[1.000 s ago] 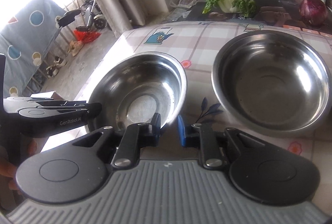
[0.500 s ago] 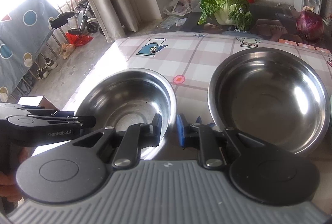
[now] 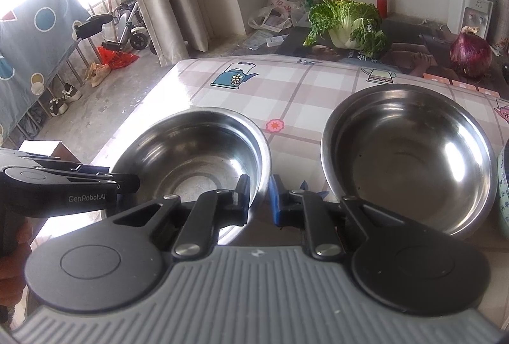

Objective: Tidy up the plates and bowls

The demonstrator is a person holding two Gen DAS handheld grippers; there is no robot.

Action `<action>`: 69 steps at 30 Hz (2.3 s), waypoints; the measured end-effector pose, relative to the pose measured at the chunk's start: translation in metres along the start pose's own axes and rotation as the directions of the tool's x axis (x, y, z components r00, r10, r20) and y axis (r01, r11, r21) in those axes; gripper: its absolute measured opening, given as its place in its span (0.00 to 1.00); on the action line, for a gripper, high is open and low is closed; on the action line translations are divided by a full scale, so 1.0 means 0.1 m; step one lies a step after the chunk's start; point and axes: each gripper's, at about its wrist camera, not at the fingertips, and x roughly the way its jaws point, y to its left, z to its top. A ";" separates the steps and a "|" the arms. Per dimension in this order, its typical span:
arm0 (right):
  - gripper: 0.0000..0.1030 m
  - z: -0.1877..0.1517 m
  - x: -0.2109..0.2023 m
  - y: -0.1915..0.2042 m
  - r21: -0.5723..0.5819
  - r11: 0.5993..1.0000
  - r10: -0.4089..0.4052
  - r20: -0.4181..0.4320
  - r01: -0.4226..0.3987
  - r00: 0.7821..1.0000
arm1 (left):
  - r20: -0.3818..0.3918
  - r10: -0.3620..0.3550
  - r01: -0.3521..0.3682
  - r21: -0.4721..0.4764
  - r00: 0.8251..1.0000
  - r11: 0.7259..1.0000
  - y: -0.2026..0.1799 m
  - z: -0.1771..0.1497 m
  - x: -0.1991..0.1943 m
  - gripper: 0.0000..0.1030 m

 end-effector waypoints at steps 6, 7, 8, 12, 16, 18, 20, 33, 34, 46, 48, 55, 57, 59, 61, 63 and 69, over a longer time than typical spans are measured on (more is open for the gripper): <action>0.12 0.01 -0.06 0.02 -0.007 1.000 0.001 0.014 -0.001 1.000 | 0.015 0.003 -0.003 0.008 1.000 1.000 -0.01 -0.01 -0.08 0.26; 0.11 0.01 -0.07 0.02 -0.008 1.000 0.002 0.016 -0.002 1.000 | 0.018 -0.008 0.008 0.009 1.000 1.000 -0.01 -0.01 -0.09 0.24; 0.08 0.01 -0.08 0.02 -0.007 1.000 0.017 0.016 -0.017 1.000 | 0.017 -0.018 0.018 0.011 1.000 1.000 -0.03 -0.01 -0.10 0.23; 0.08 0.00 -0.14 0.11 -0.034 0.999 0.024 0.028 -0.023 0.999 | 0.034 -0.030 0.029 0.040 0.999 0.999 -0.13 -0.02 -0.17 0.23; 0.08 -0.01 -0.16 0.14 -0.038 0.999 0.019 0.026 -0.018 0.999 | 0.033 -0.030 0.029 0.041 0.999 0.999 -0.15 -0.02 -0.17 0.23; 0.10 -0.02 -0.18 0.10 -0.028 1.000 0.012 0.024 -0.011 1.000 | 0.039 -0.037 0.036 0.033 0.999 0.999 -0.12 -0.03 -0.19 0.23; 0.11 -0.03 -0.22 0.01 0.000 1.000 0.009 0.025 -0.009 1.000 | 0.049 -0.036 0.035 0.019 0.998 0.999 -0.06 -0.03 -0.20 0.25; 0.13 0.01 -0.12 -0.34 0.159 0.987 0.023 -0.021 -0.020 1.000 | 0.024 -0.050 0.051 -0.050 0.998 0.997 0.04 0.12 -0.03 0.27; 0.13 0.01 -0.10 -0.35 0.165 0.986 0.021 -0.024 -0.016 0.999 | 0.022 -0.050 0.051 -0.048 0.999 0.998 0.03 0.12 -0.02 0.23; 0.14 0.00 -0.05 -0.50 0.270 0.960 0.092 -0.038 -0.079 0.995 | 0.008 -0.044 0.044 -0.001 0.999 0.999 0.08 0.04 -0.06 0.09; 0.15 0.00 -0.06 -0.51 0.280 0.955 0.111 -0.040 -0.096 0.993 | 0.005 -0.045 0.045 0.004 0.999 0.999 0.12 0.03 -0.06 0.09; 0.15 -0.01 0.01 -0.36 0.251 0.962 0.127 -0.053 -0.110 0.991 | -0.023 -0.053 0.053 -0.004 0.998 0.999 0.13 0.05 -0.03 0.13; 0.15 -0.01 0.05 -0.30 0.235 0.967 0.119 -0.060 -0.102 0.991 | -0.029 -0.056 0.056 -0.006 0.998 0.998 0.13 0.04 0.00 0.14; 0.14 0.00 0.10 -0.27 0.223 0.970 0.112 -0.068 -0.094 0.991 | -0.035 -0.057 0.057 -0.010 0.998 0.998 0.13 0.03 0.02 0.15; 0.13 0.00 0.12 -0.25 0.215 0.973 0.106 -0.072 -0.088 0.992 | -0.039 -0.062 0.062 -0.017 0.997 0.998 0.14 0.02 0.05 0.16; 0.11 -0.02 0.14 -0.25 0.211 0.974 0.102 -0.068 -0.085 0.993 | -0.034 -0.063 0.062 -0.019 0.997 0.998 0.14 0.02 0.05 0.15; 0.10 -0.03 0.12 -0.23 0.190 0.979 0.087 -0.056 -0.075 0.995 | -0.011 -0.048 0.048 -0.005 0.999 0.999 0.11 0.01 0.00 0.14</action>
